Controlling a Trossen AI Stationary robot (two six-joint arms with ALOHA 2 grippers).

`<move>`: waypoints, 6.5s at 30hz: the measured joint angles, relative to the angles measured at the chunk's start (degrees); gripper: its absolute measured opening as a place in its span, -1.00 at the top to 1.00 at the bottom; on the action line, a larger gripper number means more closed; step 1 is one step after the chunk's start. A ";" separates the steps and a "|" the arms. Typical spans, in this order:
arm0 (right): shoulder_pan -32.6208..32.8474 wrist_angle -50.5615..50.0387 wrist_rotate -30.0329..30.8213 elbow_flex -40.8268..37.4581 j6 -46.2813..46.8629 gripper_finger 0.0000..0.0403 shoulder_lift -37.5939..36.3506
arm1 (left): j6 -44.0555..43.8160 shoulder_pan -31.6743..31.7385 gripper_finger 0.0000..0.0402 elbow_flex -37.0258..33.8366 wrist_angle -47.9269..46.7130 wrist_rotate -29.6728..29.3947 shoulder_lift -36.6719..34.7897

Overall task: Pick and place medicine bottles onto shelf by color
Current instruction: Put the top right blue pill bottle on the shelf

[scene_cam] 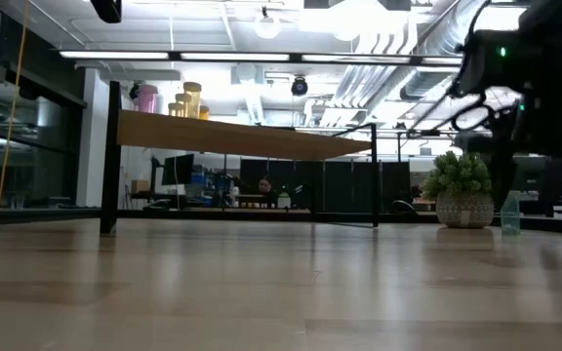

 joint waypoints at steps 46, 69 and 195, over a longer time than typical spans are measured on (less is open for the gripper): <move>0.11 9.30 14.73 -5.04 8.72 0.40 15.07 | 3.03 0.00 1.00 0.00 2.44 -3.71 -0.01; 17.90 9.77 4.70 13.23 -33.24 0.55 4.87 | 3.03 0.00 1.00 0.00 2.35 -3.71 -0.02; -3.39 58.01 7.69 12.25 -90.00 -0.12 6.86 | 2.40 -0.01 1.00 0.00 3.93 -4.32 0.02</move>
